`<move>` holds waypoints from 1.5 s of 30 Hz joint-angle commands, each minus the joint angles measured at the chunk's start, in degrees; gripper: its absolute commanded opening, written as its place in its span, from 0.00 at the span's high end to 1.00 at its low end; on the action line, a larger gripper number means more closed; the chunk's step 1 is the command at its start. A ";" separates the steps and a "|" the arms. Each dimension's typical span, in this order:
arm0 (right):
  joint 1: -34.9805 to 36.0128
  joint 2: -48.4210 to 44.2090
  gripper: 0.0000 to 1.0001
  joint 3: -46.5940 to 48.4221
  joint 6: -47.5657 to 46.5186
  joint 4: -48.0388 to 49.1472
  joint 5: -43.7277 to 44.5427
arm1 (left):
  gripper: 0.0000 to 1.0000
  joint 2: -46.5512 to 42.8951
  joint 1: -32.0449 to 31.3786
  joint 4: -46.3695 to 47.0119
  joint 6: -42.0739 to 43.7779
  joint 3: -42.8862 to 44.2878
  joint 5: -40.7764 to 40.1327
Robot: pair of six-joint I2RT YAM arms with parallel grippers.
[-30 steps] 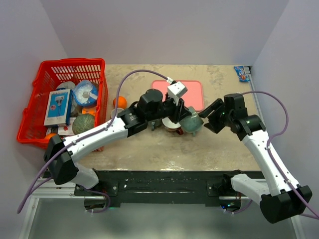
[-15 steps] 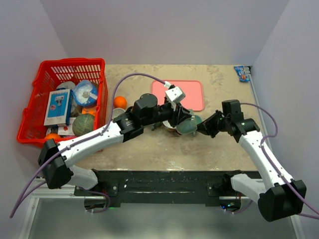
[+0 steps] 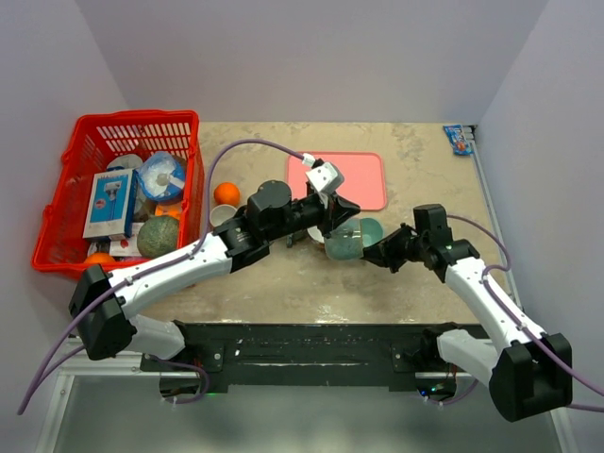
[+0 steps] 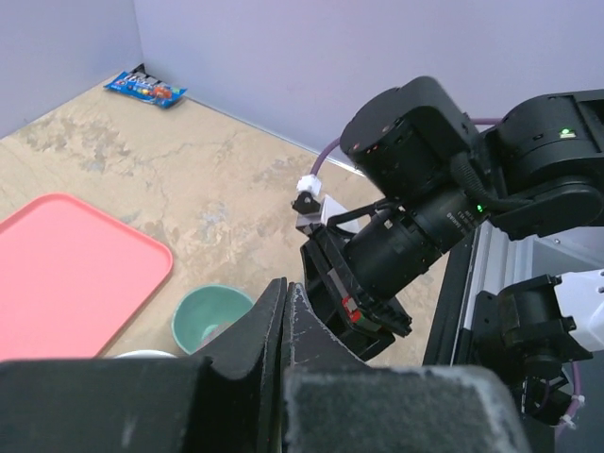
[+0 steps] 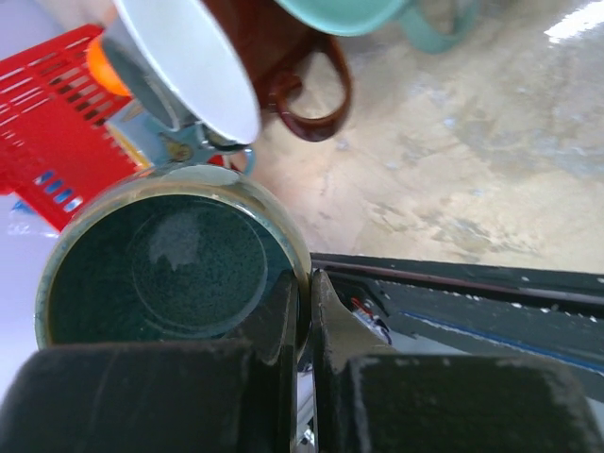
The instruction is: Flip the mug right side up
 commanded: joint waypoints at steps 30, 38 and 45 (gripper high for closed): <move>-12.53 1.24 1.00 24.83 -55.75 -16.04 43.15 | 0.57 -5.04 0.27 -12.51 0.30 3.85 -14.13; -12.53 -0.88 1.00 14.91 -61.29 -5.68 38.40 | 0.36 -5.04 0.80 -17.69 0.57 4.72 -14.48; -12.53 -1.50 1.00 10.33 -66.13 2.23 39.11 | 0.32 -6.01 0.98 -18.84 0.83 4.20 -14.66</move>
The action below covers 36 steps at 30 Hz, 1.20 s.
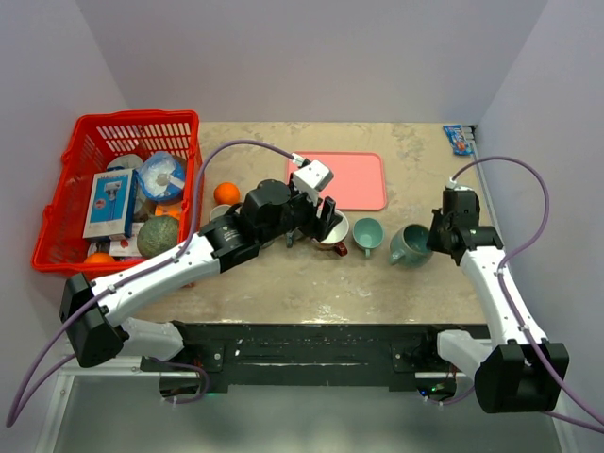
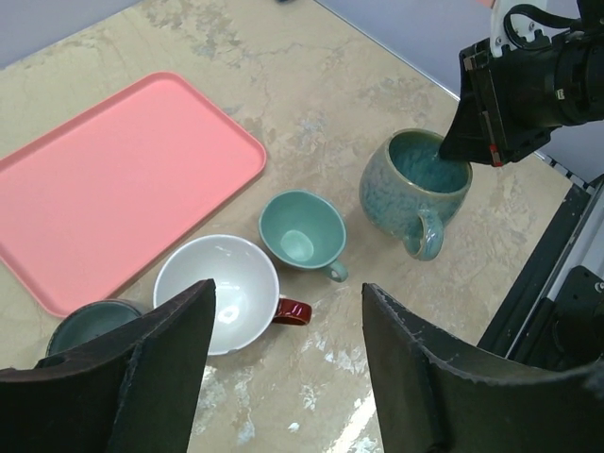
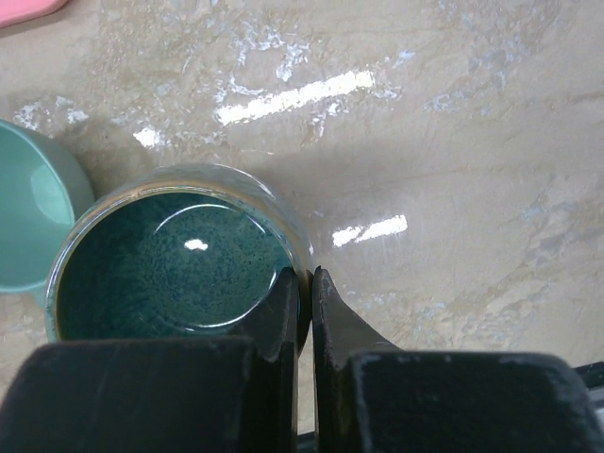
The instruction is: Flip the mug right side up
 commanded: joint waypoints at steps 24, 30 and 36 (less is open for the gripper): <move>0.24 1.53 0.99 -10.81 -10.29 34.12 -1.31 | 0.29 -4.53 1.20 2.20 3.38 -0.47 0.10; 0.50 4.35 0.47 -8.52 -9.41 30.34 0.88 | 0.29 -5.94 1.29 3.25 4.26 -1.61 -0.33; 0.50 1.98 0.15 -5.10 -8.09 25.95 0.80 | 0.29 -7.26 1.38 3.25 4.43 -2.32 -1.83</move>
